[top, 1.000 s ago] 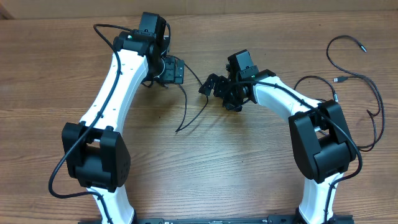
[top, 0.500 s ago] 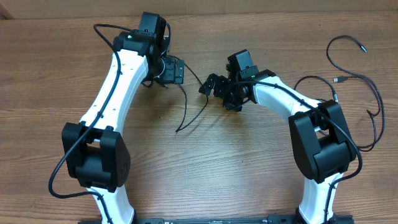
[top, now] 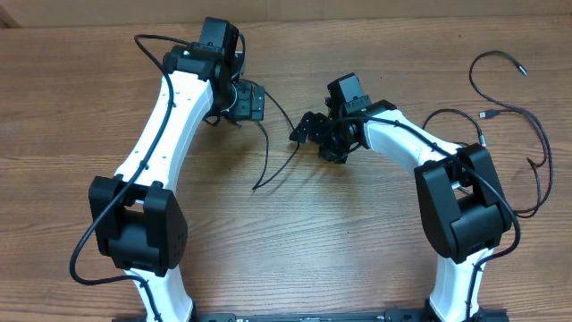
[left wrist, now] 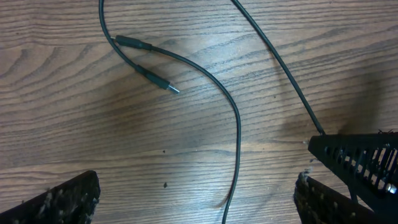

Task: Untangle cables
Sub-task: 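Move the right gripper left to the cable beside the left gripper, then grasp the black cable near center with the right gripper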

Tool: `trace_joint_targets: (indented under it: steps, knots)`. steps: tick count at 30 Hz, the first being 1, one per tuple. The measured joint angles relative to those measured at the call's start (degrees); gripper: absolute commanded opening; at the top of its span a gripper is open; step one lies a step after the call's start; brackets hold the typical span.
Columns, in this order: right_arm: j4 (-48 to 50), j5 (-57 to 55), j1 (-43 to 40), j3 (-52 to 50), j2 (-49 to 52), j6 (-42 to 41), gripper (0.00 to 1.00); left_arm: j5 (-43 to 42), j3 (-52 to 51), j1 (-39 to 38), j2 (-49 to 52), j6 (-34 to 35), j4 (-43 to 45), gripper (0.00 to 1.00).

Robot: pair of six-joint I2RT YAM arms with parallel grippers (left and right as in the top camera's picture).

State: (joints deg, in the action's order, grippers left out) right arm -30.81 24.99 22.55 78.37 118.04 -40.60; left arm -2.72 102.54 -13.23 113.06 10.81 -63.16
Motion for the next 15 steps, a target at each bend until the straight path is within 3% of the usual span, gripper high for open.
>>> trace_joint_targets:
  steps: [3,5,11,15]
  knots:
    - [1.11,2.23,0.11,-0.02,0.00,-0.24,0.53,0.00,0.00,0.00,0.00,0.00,0.00,1.00]
    - [1.18,3.26,0.46,-0.02,0.00,-0.31,0.46,0.00,0.00,0.00,0.00,0.00,0.00,1.00]
    - [0.68,2.93,3.19,-0.02,0.00,-2.93,0.45,0.00,0.00,0.00,0.00,0.00,0.00,1.00]
    - [0.46,-0.02,5.03,-0.02,0.00,-5.75,0.34,0.00,0.00,0.00,0.00,0.00,0.00,1.00]
